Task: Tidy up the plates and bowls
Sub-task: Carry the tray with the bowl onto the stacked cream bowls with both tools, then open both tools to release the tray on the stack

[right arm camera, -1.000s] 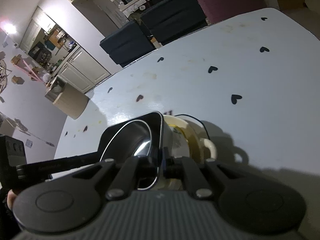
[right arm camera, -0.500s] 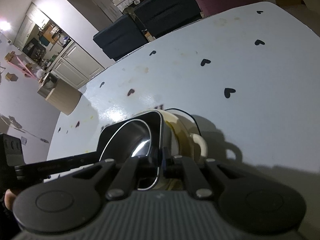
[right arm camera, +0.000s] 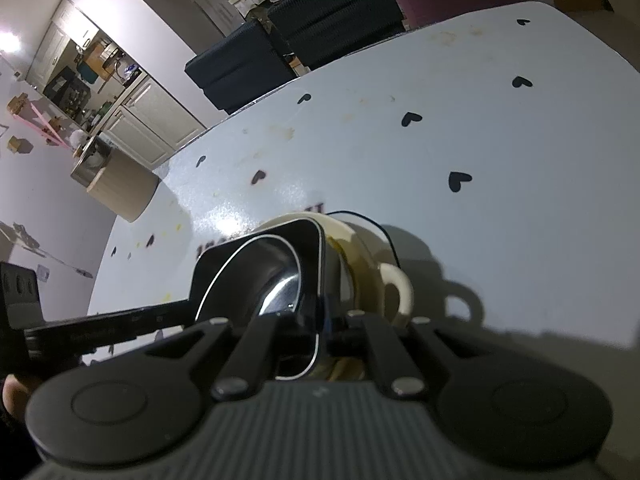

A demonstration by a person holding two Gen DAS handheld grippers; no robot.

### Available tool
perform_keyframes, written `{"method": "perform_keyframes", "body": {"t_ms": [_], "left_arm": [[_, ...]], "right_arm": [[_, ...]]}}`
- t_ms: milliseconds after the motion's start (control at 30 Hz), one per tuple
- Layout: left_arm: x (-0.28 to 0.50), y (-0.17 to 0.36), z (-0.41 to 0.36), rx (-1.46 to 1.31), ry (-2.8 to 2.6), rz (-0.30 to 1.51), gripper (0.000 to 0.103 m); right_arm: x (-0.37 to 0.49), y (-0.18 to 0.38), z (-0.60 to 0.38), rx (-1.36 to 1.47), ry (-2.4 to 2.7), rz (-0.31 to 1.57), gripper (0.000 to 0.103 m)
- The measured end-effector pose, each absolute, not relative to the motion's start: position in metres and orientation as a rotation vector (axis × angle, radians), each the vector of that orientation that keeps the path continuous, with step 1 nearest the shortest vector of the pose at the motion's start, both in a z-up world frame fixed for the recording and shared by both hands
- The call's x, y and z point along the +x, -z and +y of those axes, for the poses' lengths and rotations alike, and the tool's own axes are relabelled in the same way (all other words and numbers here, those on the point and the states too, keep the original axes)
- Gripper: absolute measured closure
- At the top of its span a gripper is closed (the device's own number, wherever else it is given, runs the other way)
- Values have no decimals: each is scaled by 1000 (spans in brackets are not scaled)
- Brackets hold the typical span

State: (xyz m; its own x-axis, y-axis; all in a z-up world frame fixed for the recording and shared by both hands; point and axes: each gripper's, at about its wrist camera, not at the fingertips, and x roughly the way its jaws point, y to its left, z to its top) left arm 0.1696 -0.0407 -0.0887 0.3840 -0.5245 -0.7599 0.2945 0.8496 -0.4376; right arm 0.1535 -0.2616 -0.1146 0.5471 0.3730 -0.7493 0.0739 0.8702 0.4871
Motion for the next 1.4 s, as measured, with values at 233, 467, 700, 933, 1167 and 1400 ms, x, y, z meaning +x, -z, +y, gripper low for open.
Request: {"method": "perform_keyframes", "body": {"t_ms": [233, 467, 700, 933, 1167, 1400], "left_arm": [[170, 88, -41, -247, 526, 1054, 95], [166, 84, -39, -241, 512, 1049, 92], [159, 71, -26, -251, 473, 1000, 75], [144, 43, -17, -236, 418, 912, 49], [119, 14, -15, -213, 382, 818, 18], [81, -15, -14, -217, 383, 714, 0]], "right_arm": [[155, 118, -260, 501, -180, 988, 98], [156, 118, -259, 491, -181, 992, 93], [150, 111, -261, 474, -173, 963, 91], [141, 88, -261, 415, -171, 864, 79], [122, 55, -260, 313, -152, 714, 44], [88, 23, -268, 293, -129, 584, 16]]}}
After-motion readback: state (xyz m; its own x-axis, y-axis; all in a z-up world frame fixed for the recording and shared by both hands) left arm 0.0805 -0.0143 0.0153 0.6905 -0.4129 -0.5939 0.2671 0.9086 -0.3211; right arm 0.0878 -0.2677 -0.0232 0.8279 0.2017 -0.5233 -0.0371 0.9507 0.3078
